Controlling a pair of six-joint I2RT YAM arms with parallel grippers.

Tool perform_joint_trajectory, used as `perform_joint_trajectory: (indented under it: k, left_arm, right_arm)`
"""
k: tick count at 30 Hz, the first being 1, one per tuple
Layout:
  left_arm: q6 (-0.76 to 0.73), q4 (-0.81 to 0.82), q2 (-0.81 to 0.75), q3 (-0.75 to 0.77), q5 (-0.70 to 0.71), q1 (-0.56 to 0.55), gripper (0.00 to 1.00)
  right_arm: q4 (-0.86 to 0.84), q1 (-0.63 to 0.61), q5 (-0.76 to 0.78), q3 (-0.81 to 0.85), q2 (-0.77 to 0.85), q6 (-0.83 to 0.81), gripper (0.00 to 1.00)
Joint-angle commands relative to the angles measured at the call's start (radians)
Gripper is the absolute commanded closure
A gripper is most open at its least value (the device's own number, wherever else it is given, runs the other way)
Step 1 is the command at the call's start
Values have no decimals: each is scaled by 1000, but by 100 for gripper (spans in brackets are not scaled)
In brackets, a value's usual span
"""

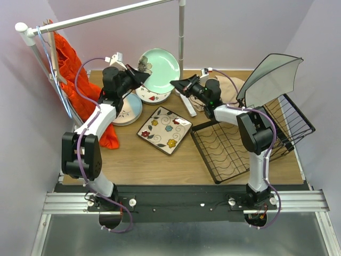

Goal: Unload the plates from the dish rack

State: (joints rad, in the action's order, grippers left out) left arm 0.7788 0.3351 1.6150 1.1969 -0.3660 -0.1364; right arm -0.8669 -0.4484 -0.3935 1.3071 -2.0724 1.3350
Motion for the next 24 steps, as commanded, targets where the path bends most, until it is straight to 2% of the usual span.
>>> perform_joint_trajectory:
  k: [1, 3, 4, 5, 7, 8, 10, 12, 13, 14, 15, 21, 24]
  left_arm:
    - [49, 51, 39, 24, -40, 8, 100]
    - [92, 53, 55, 49, -51, 8, 100]
    - [106, 53, 63, 55, -59, 8, 100]
    - [120, 56, 75, 70, -59, 8, 100]
    - [148, 59, 92, 90, -60, 8, 100]
    - [152, 55, 109, 113, -56, 8, 100]
    - [174, 47, 124, 136, -44, 9, 100]
    - [188, 45, 154, 170, -25, 9, 100]
    - [204, 48, 164, 184, -13, 11, 100]
    - [215, 53, 183, 203, -2, 11, 100]
    - [227, 65, 193, 213, 8, 12, 100]
    - [405, 186, 281, 256, 71, 52, 100]
    - [425, 190, 307, 294, 111, 73, 100]
  right_arm:
    - [-146, 4, -31, 9, 3, 56, 99]
    - [-146, 5, -31, 4, 3, 59, 95]
    - [-146, 10, -33, 3, 5, 59, 89]
    - [-146, 14, -30, 0, 8, 59, 75]
    - [-146, 17, -27, -14, 12, 62, 62]
    - [-146, 19, -25, -20, 15, 66, 51]
    - [-146, 20, -24, -31, 28, 61, 44]
    - [-133, 20, -33, -42, 40, 50, 31]
    - [-133, 20, -34, -52, 47, 47, 21]
    - [-132, 20, -36, -66, 54, 43, 5]
    - [-132, 20, -39, -90, 60, 43, 0]
    - [-135, 17, -87, -178, 133, 4, 0]
    - [-133, 17, -111, -190, 163, -33, 0]
